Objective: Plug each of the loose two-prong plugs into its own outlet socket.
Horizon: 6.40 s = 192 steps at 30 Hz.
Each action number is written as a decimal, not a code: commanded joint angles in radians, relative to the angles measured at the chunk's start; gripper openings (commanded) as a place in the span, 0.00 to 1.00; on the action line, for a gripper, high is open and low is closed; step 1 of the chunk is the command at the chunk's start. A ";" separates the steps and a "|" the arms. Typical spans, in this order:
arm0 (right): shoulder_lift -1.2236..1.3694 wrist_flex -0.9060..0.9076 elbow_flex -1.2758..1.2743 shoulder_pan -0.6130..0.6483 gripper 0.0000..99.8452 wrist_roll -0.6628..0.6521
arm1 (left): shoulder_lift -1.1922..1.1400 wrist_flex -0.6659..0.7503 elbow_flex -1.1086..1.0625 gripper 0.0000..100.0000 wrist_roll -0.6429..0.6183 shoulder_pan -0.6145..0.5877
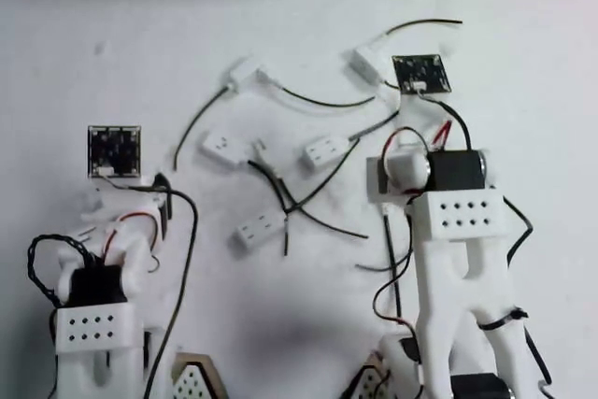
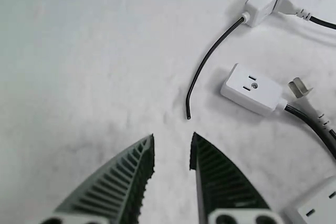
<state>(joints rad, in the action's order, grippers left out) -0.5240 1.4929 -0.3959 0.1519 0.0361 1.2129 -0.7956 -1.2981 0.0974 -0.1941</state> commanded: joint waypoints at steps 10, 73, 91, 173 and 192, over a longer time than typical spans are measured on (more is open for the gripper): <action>-0.028 0.027 0.011 0.021 0.20 -0.190 | 0.012 0.025 0.006 0.13 -0.002 -0.047; 0.624 -0.358 0.189 -0.162 0.02 -0.962 | 0.012 0.025 0.006 0.13 -0.002 -0.051; 0.245 -0.150 0.196 -0.028 0.02 -0.160 | 0.012 0.025 0.005 0.13 -0.002 -0.051; 0.384 -0.572 -0.368 -0.185 0.22 -1.645 | 0.012 0.025 0.003 0.13 0.000 -0.050; 0.447 -0.564 -0.359 -0.197 0.02 -1.637 | 0.012 0.025 0.003 0.13 0.000 -0.050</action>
<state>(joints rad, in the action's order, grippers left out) -0.0483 0.9191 -0.7595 -0.0614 -1.5980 1.2129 -0.7925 -1.2981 0.0974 -0.2386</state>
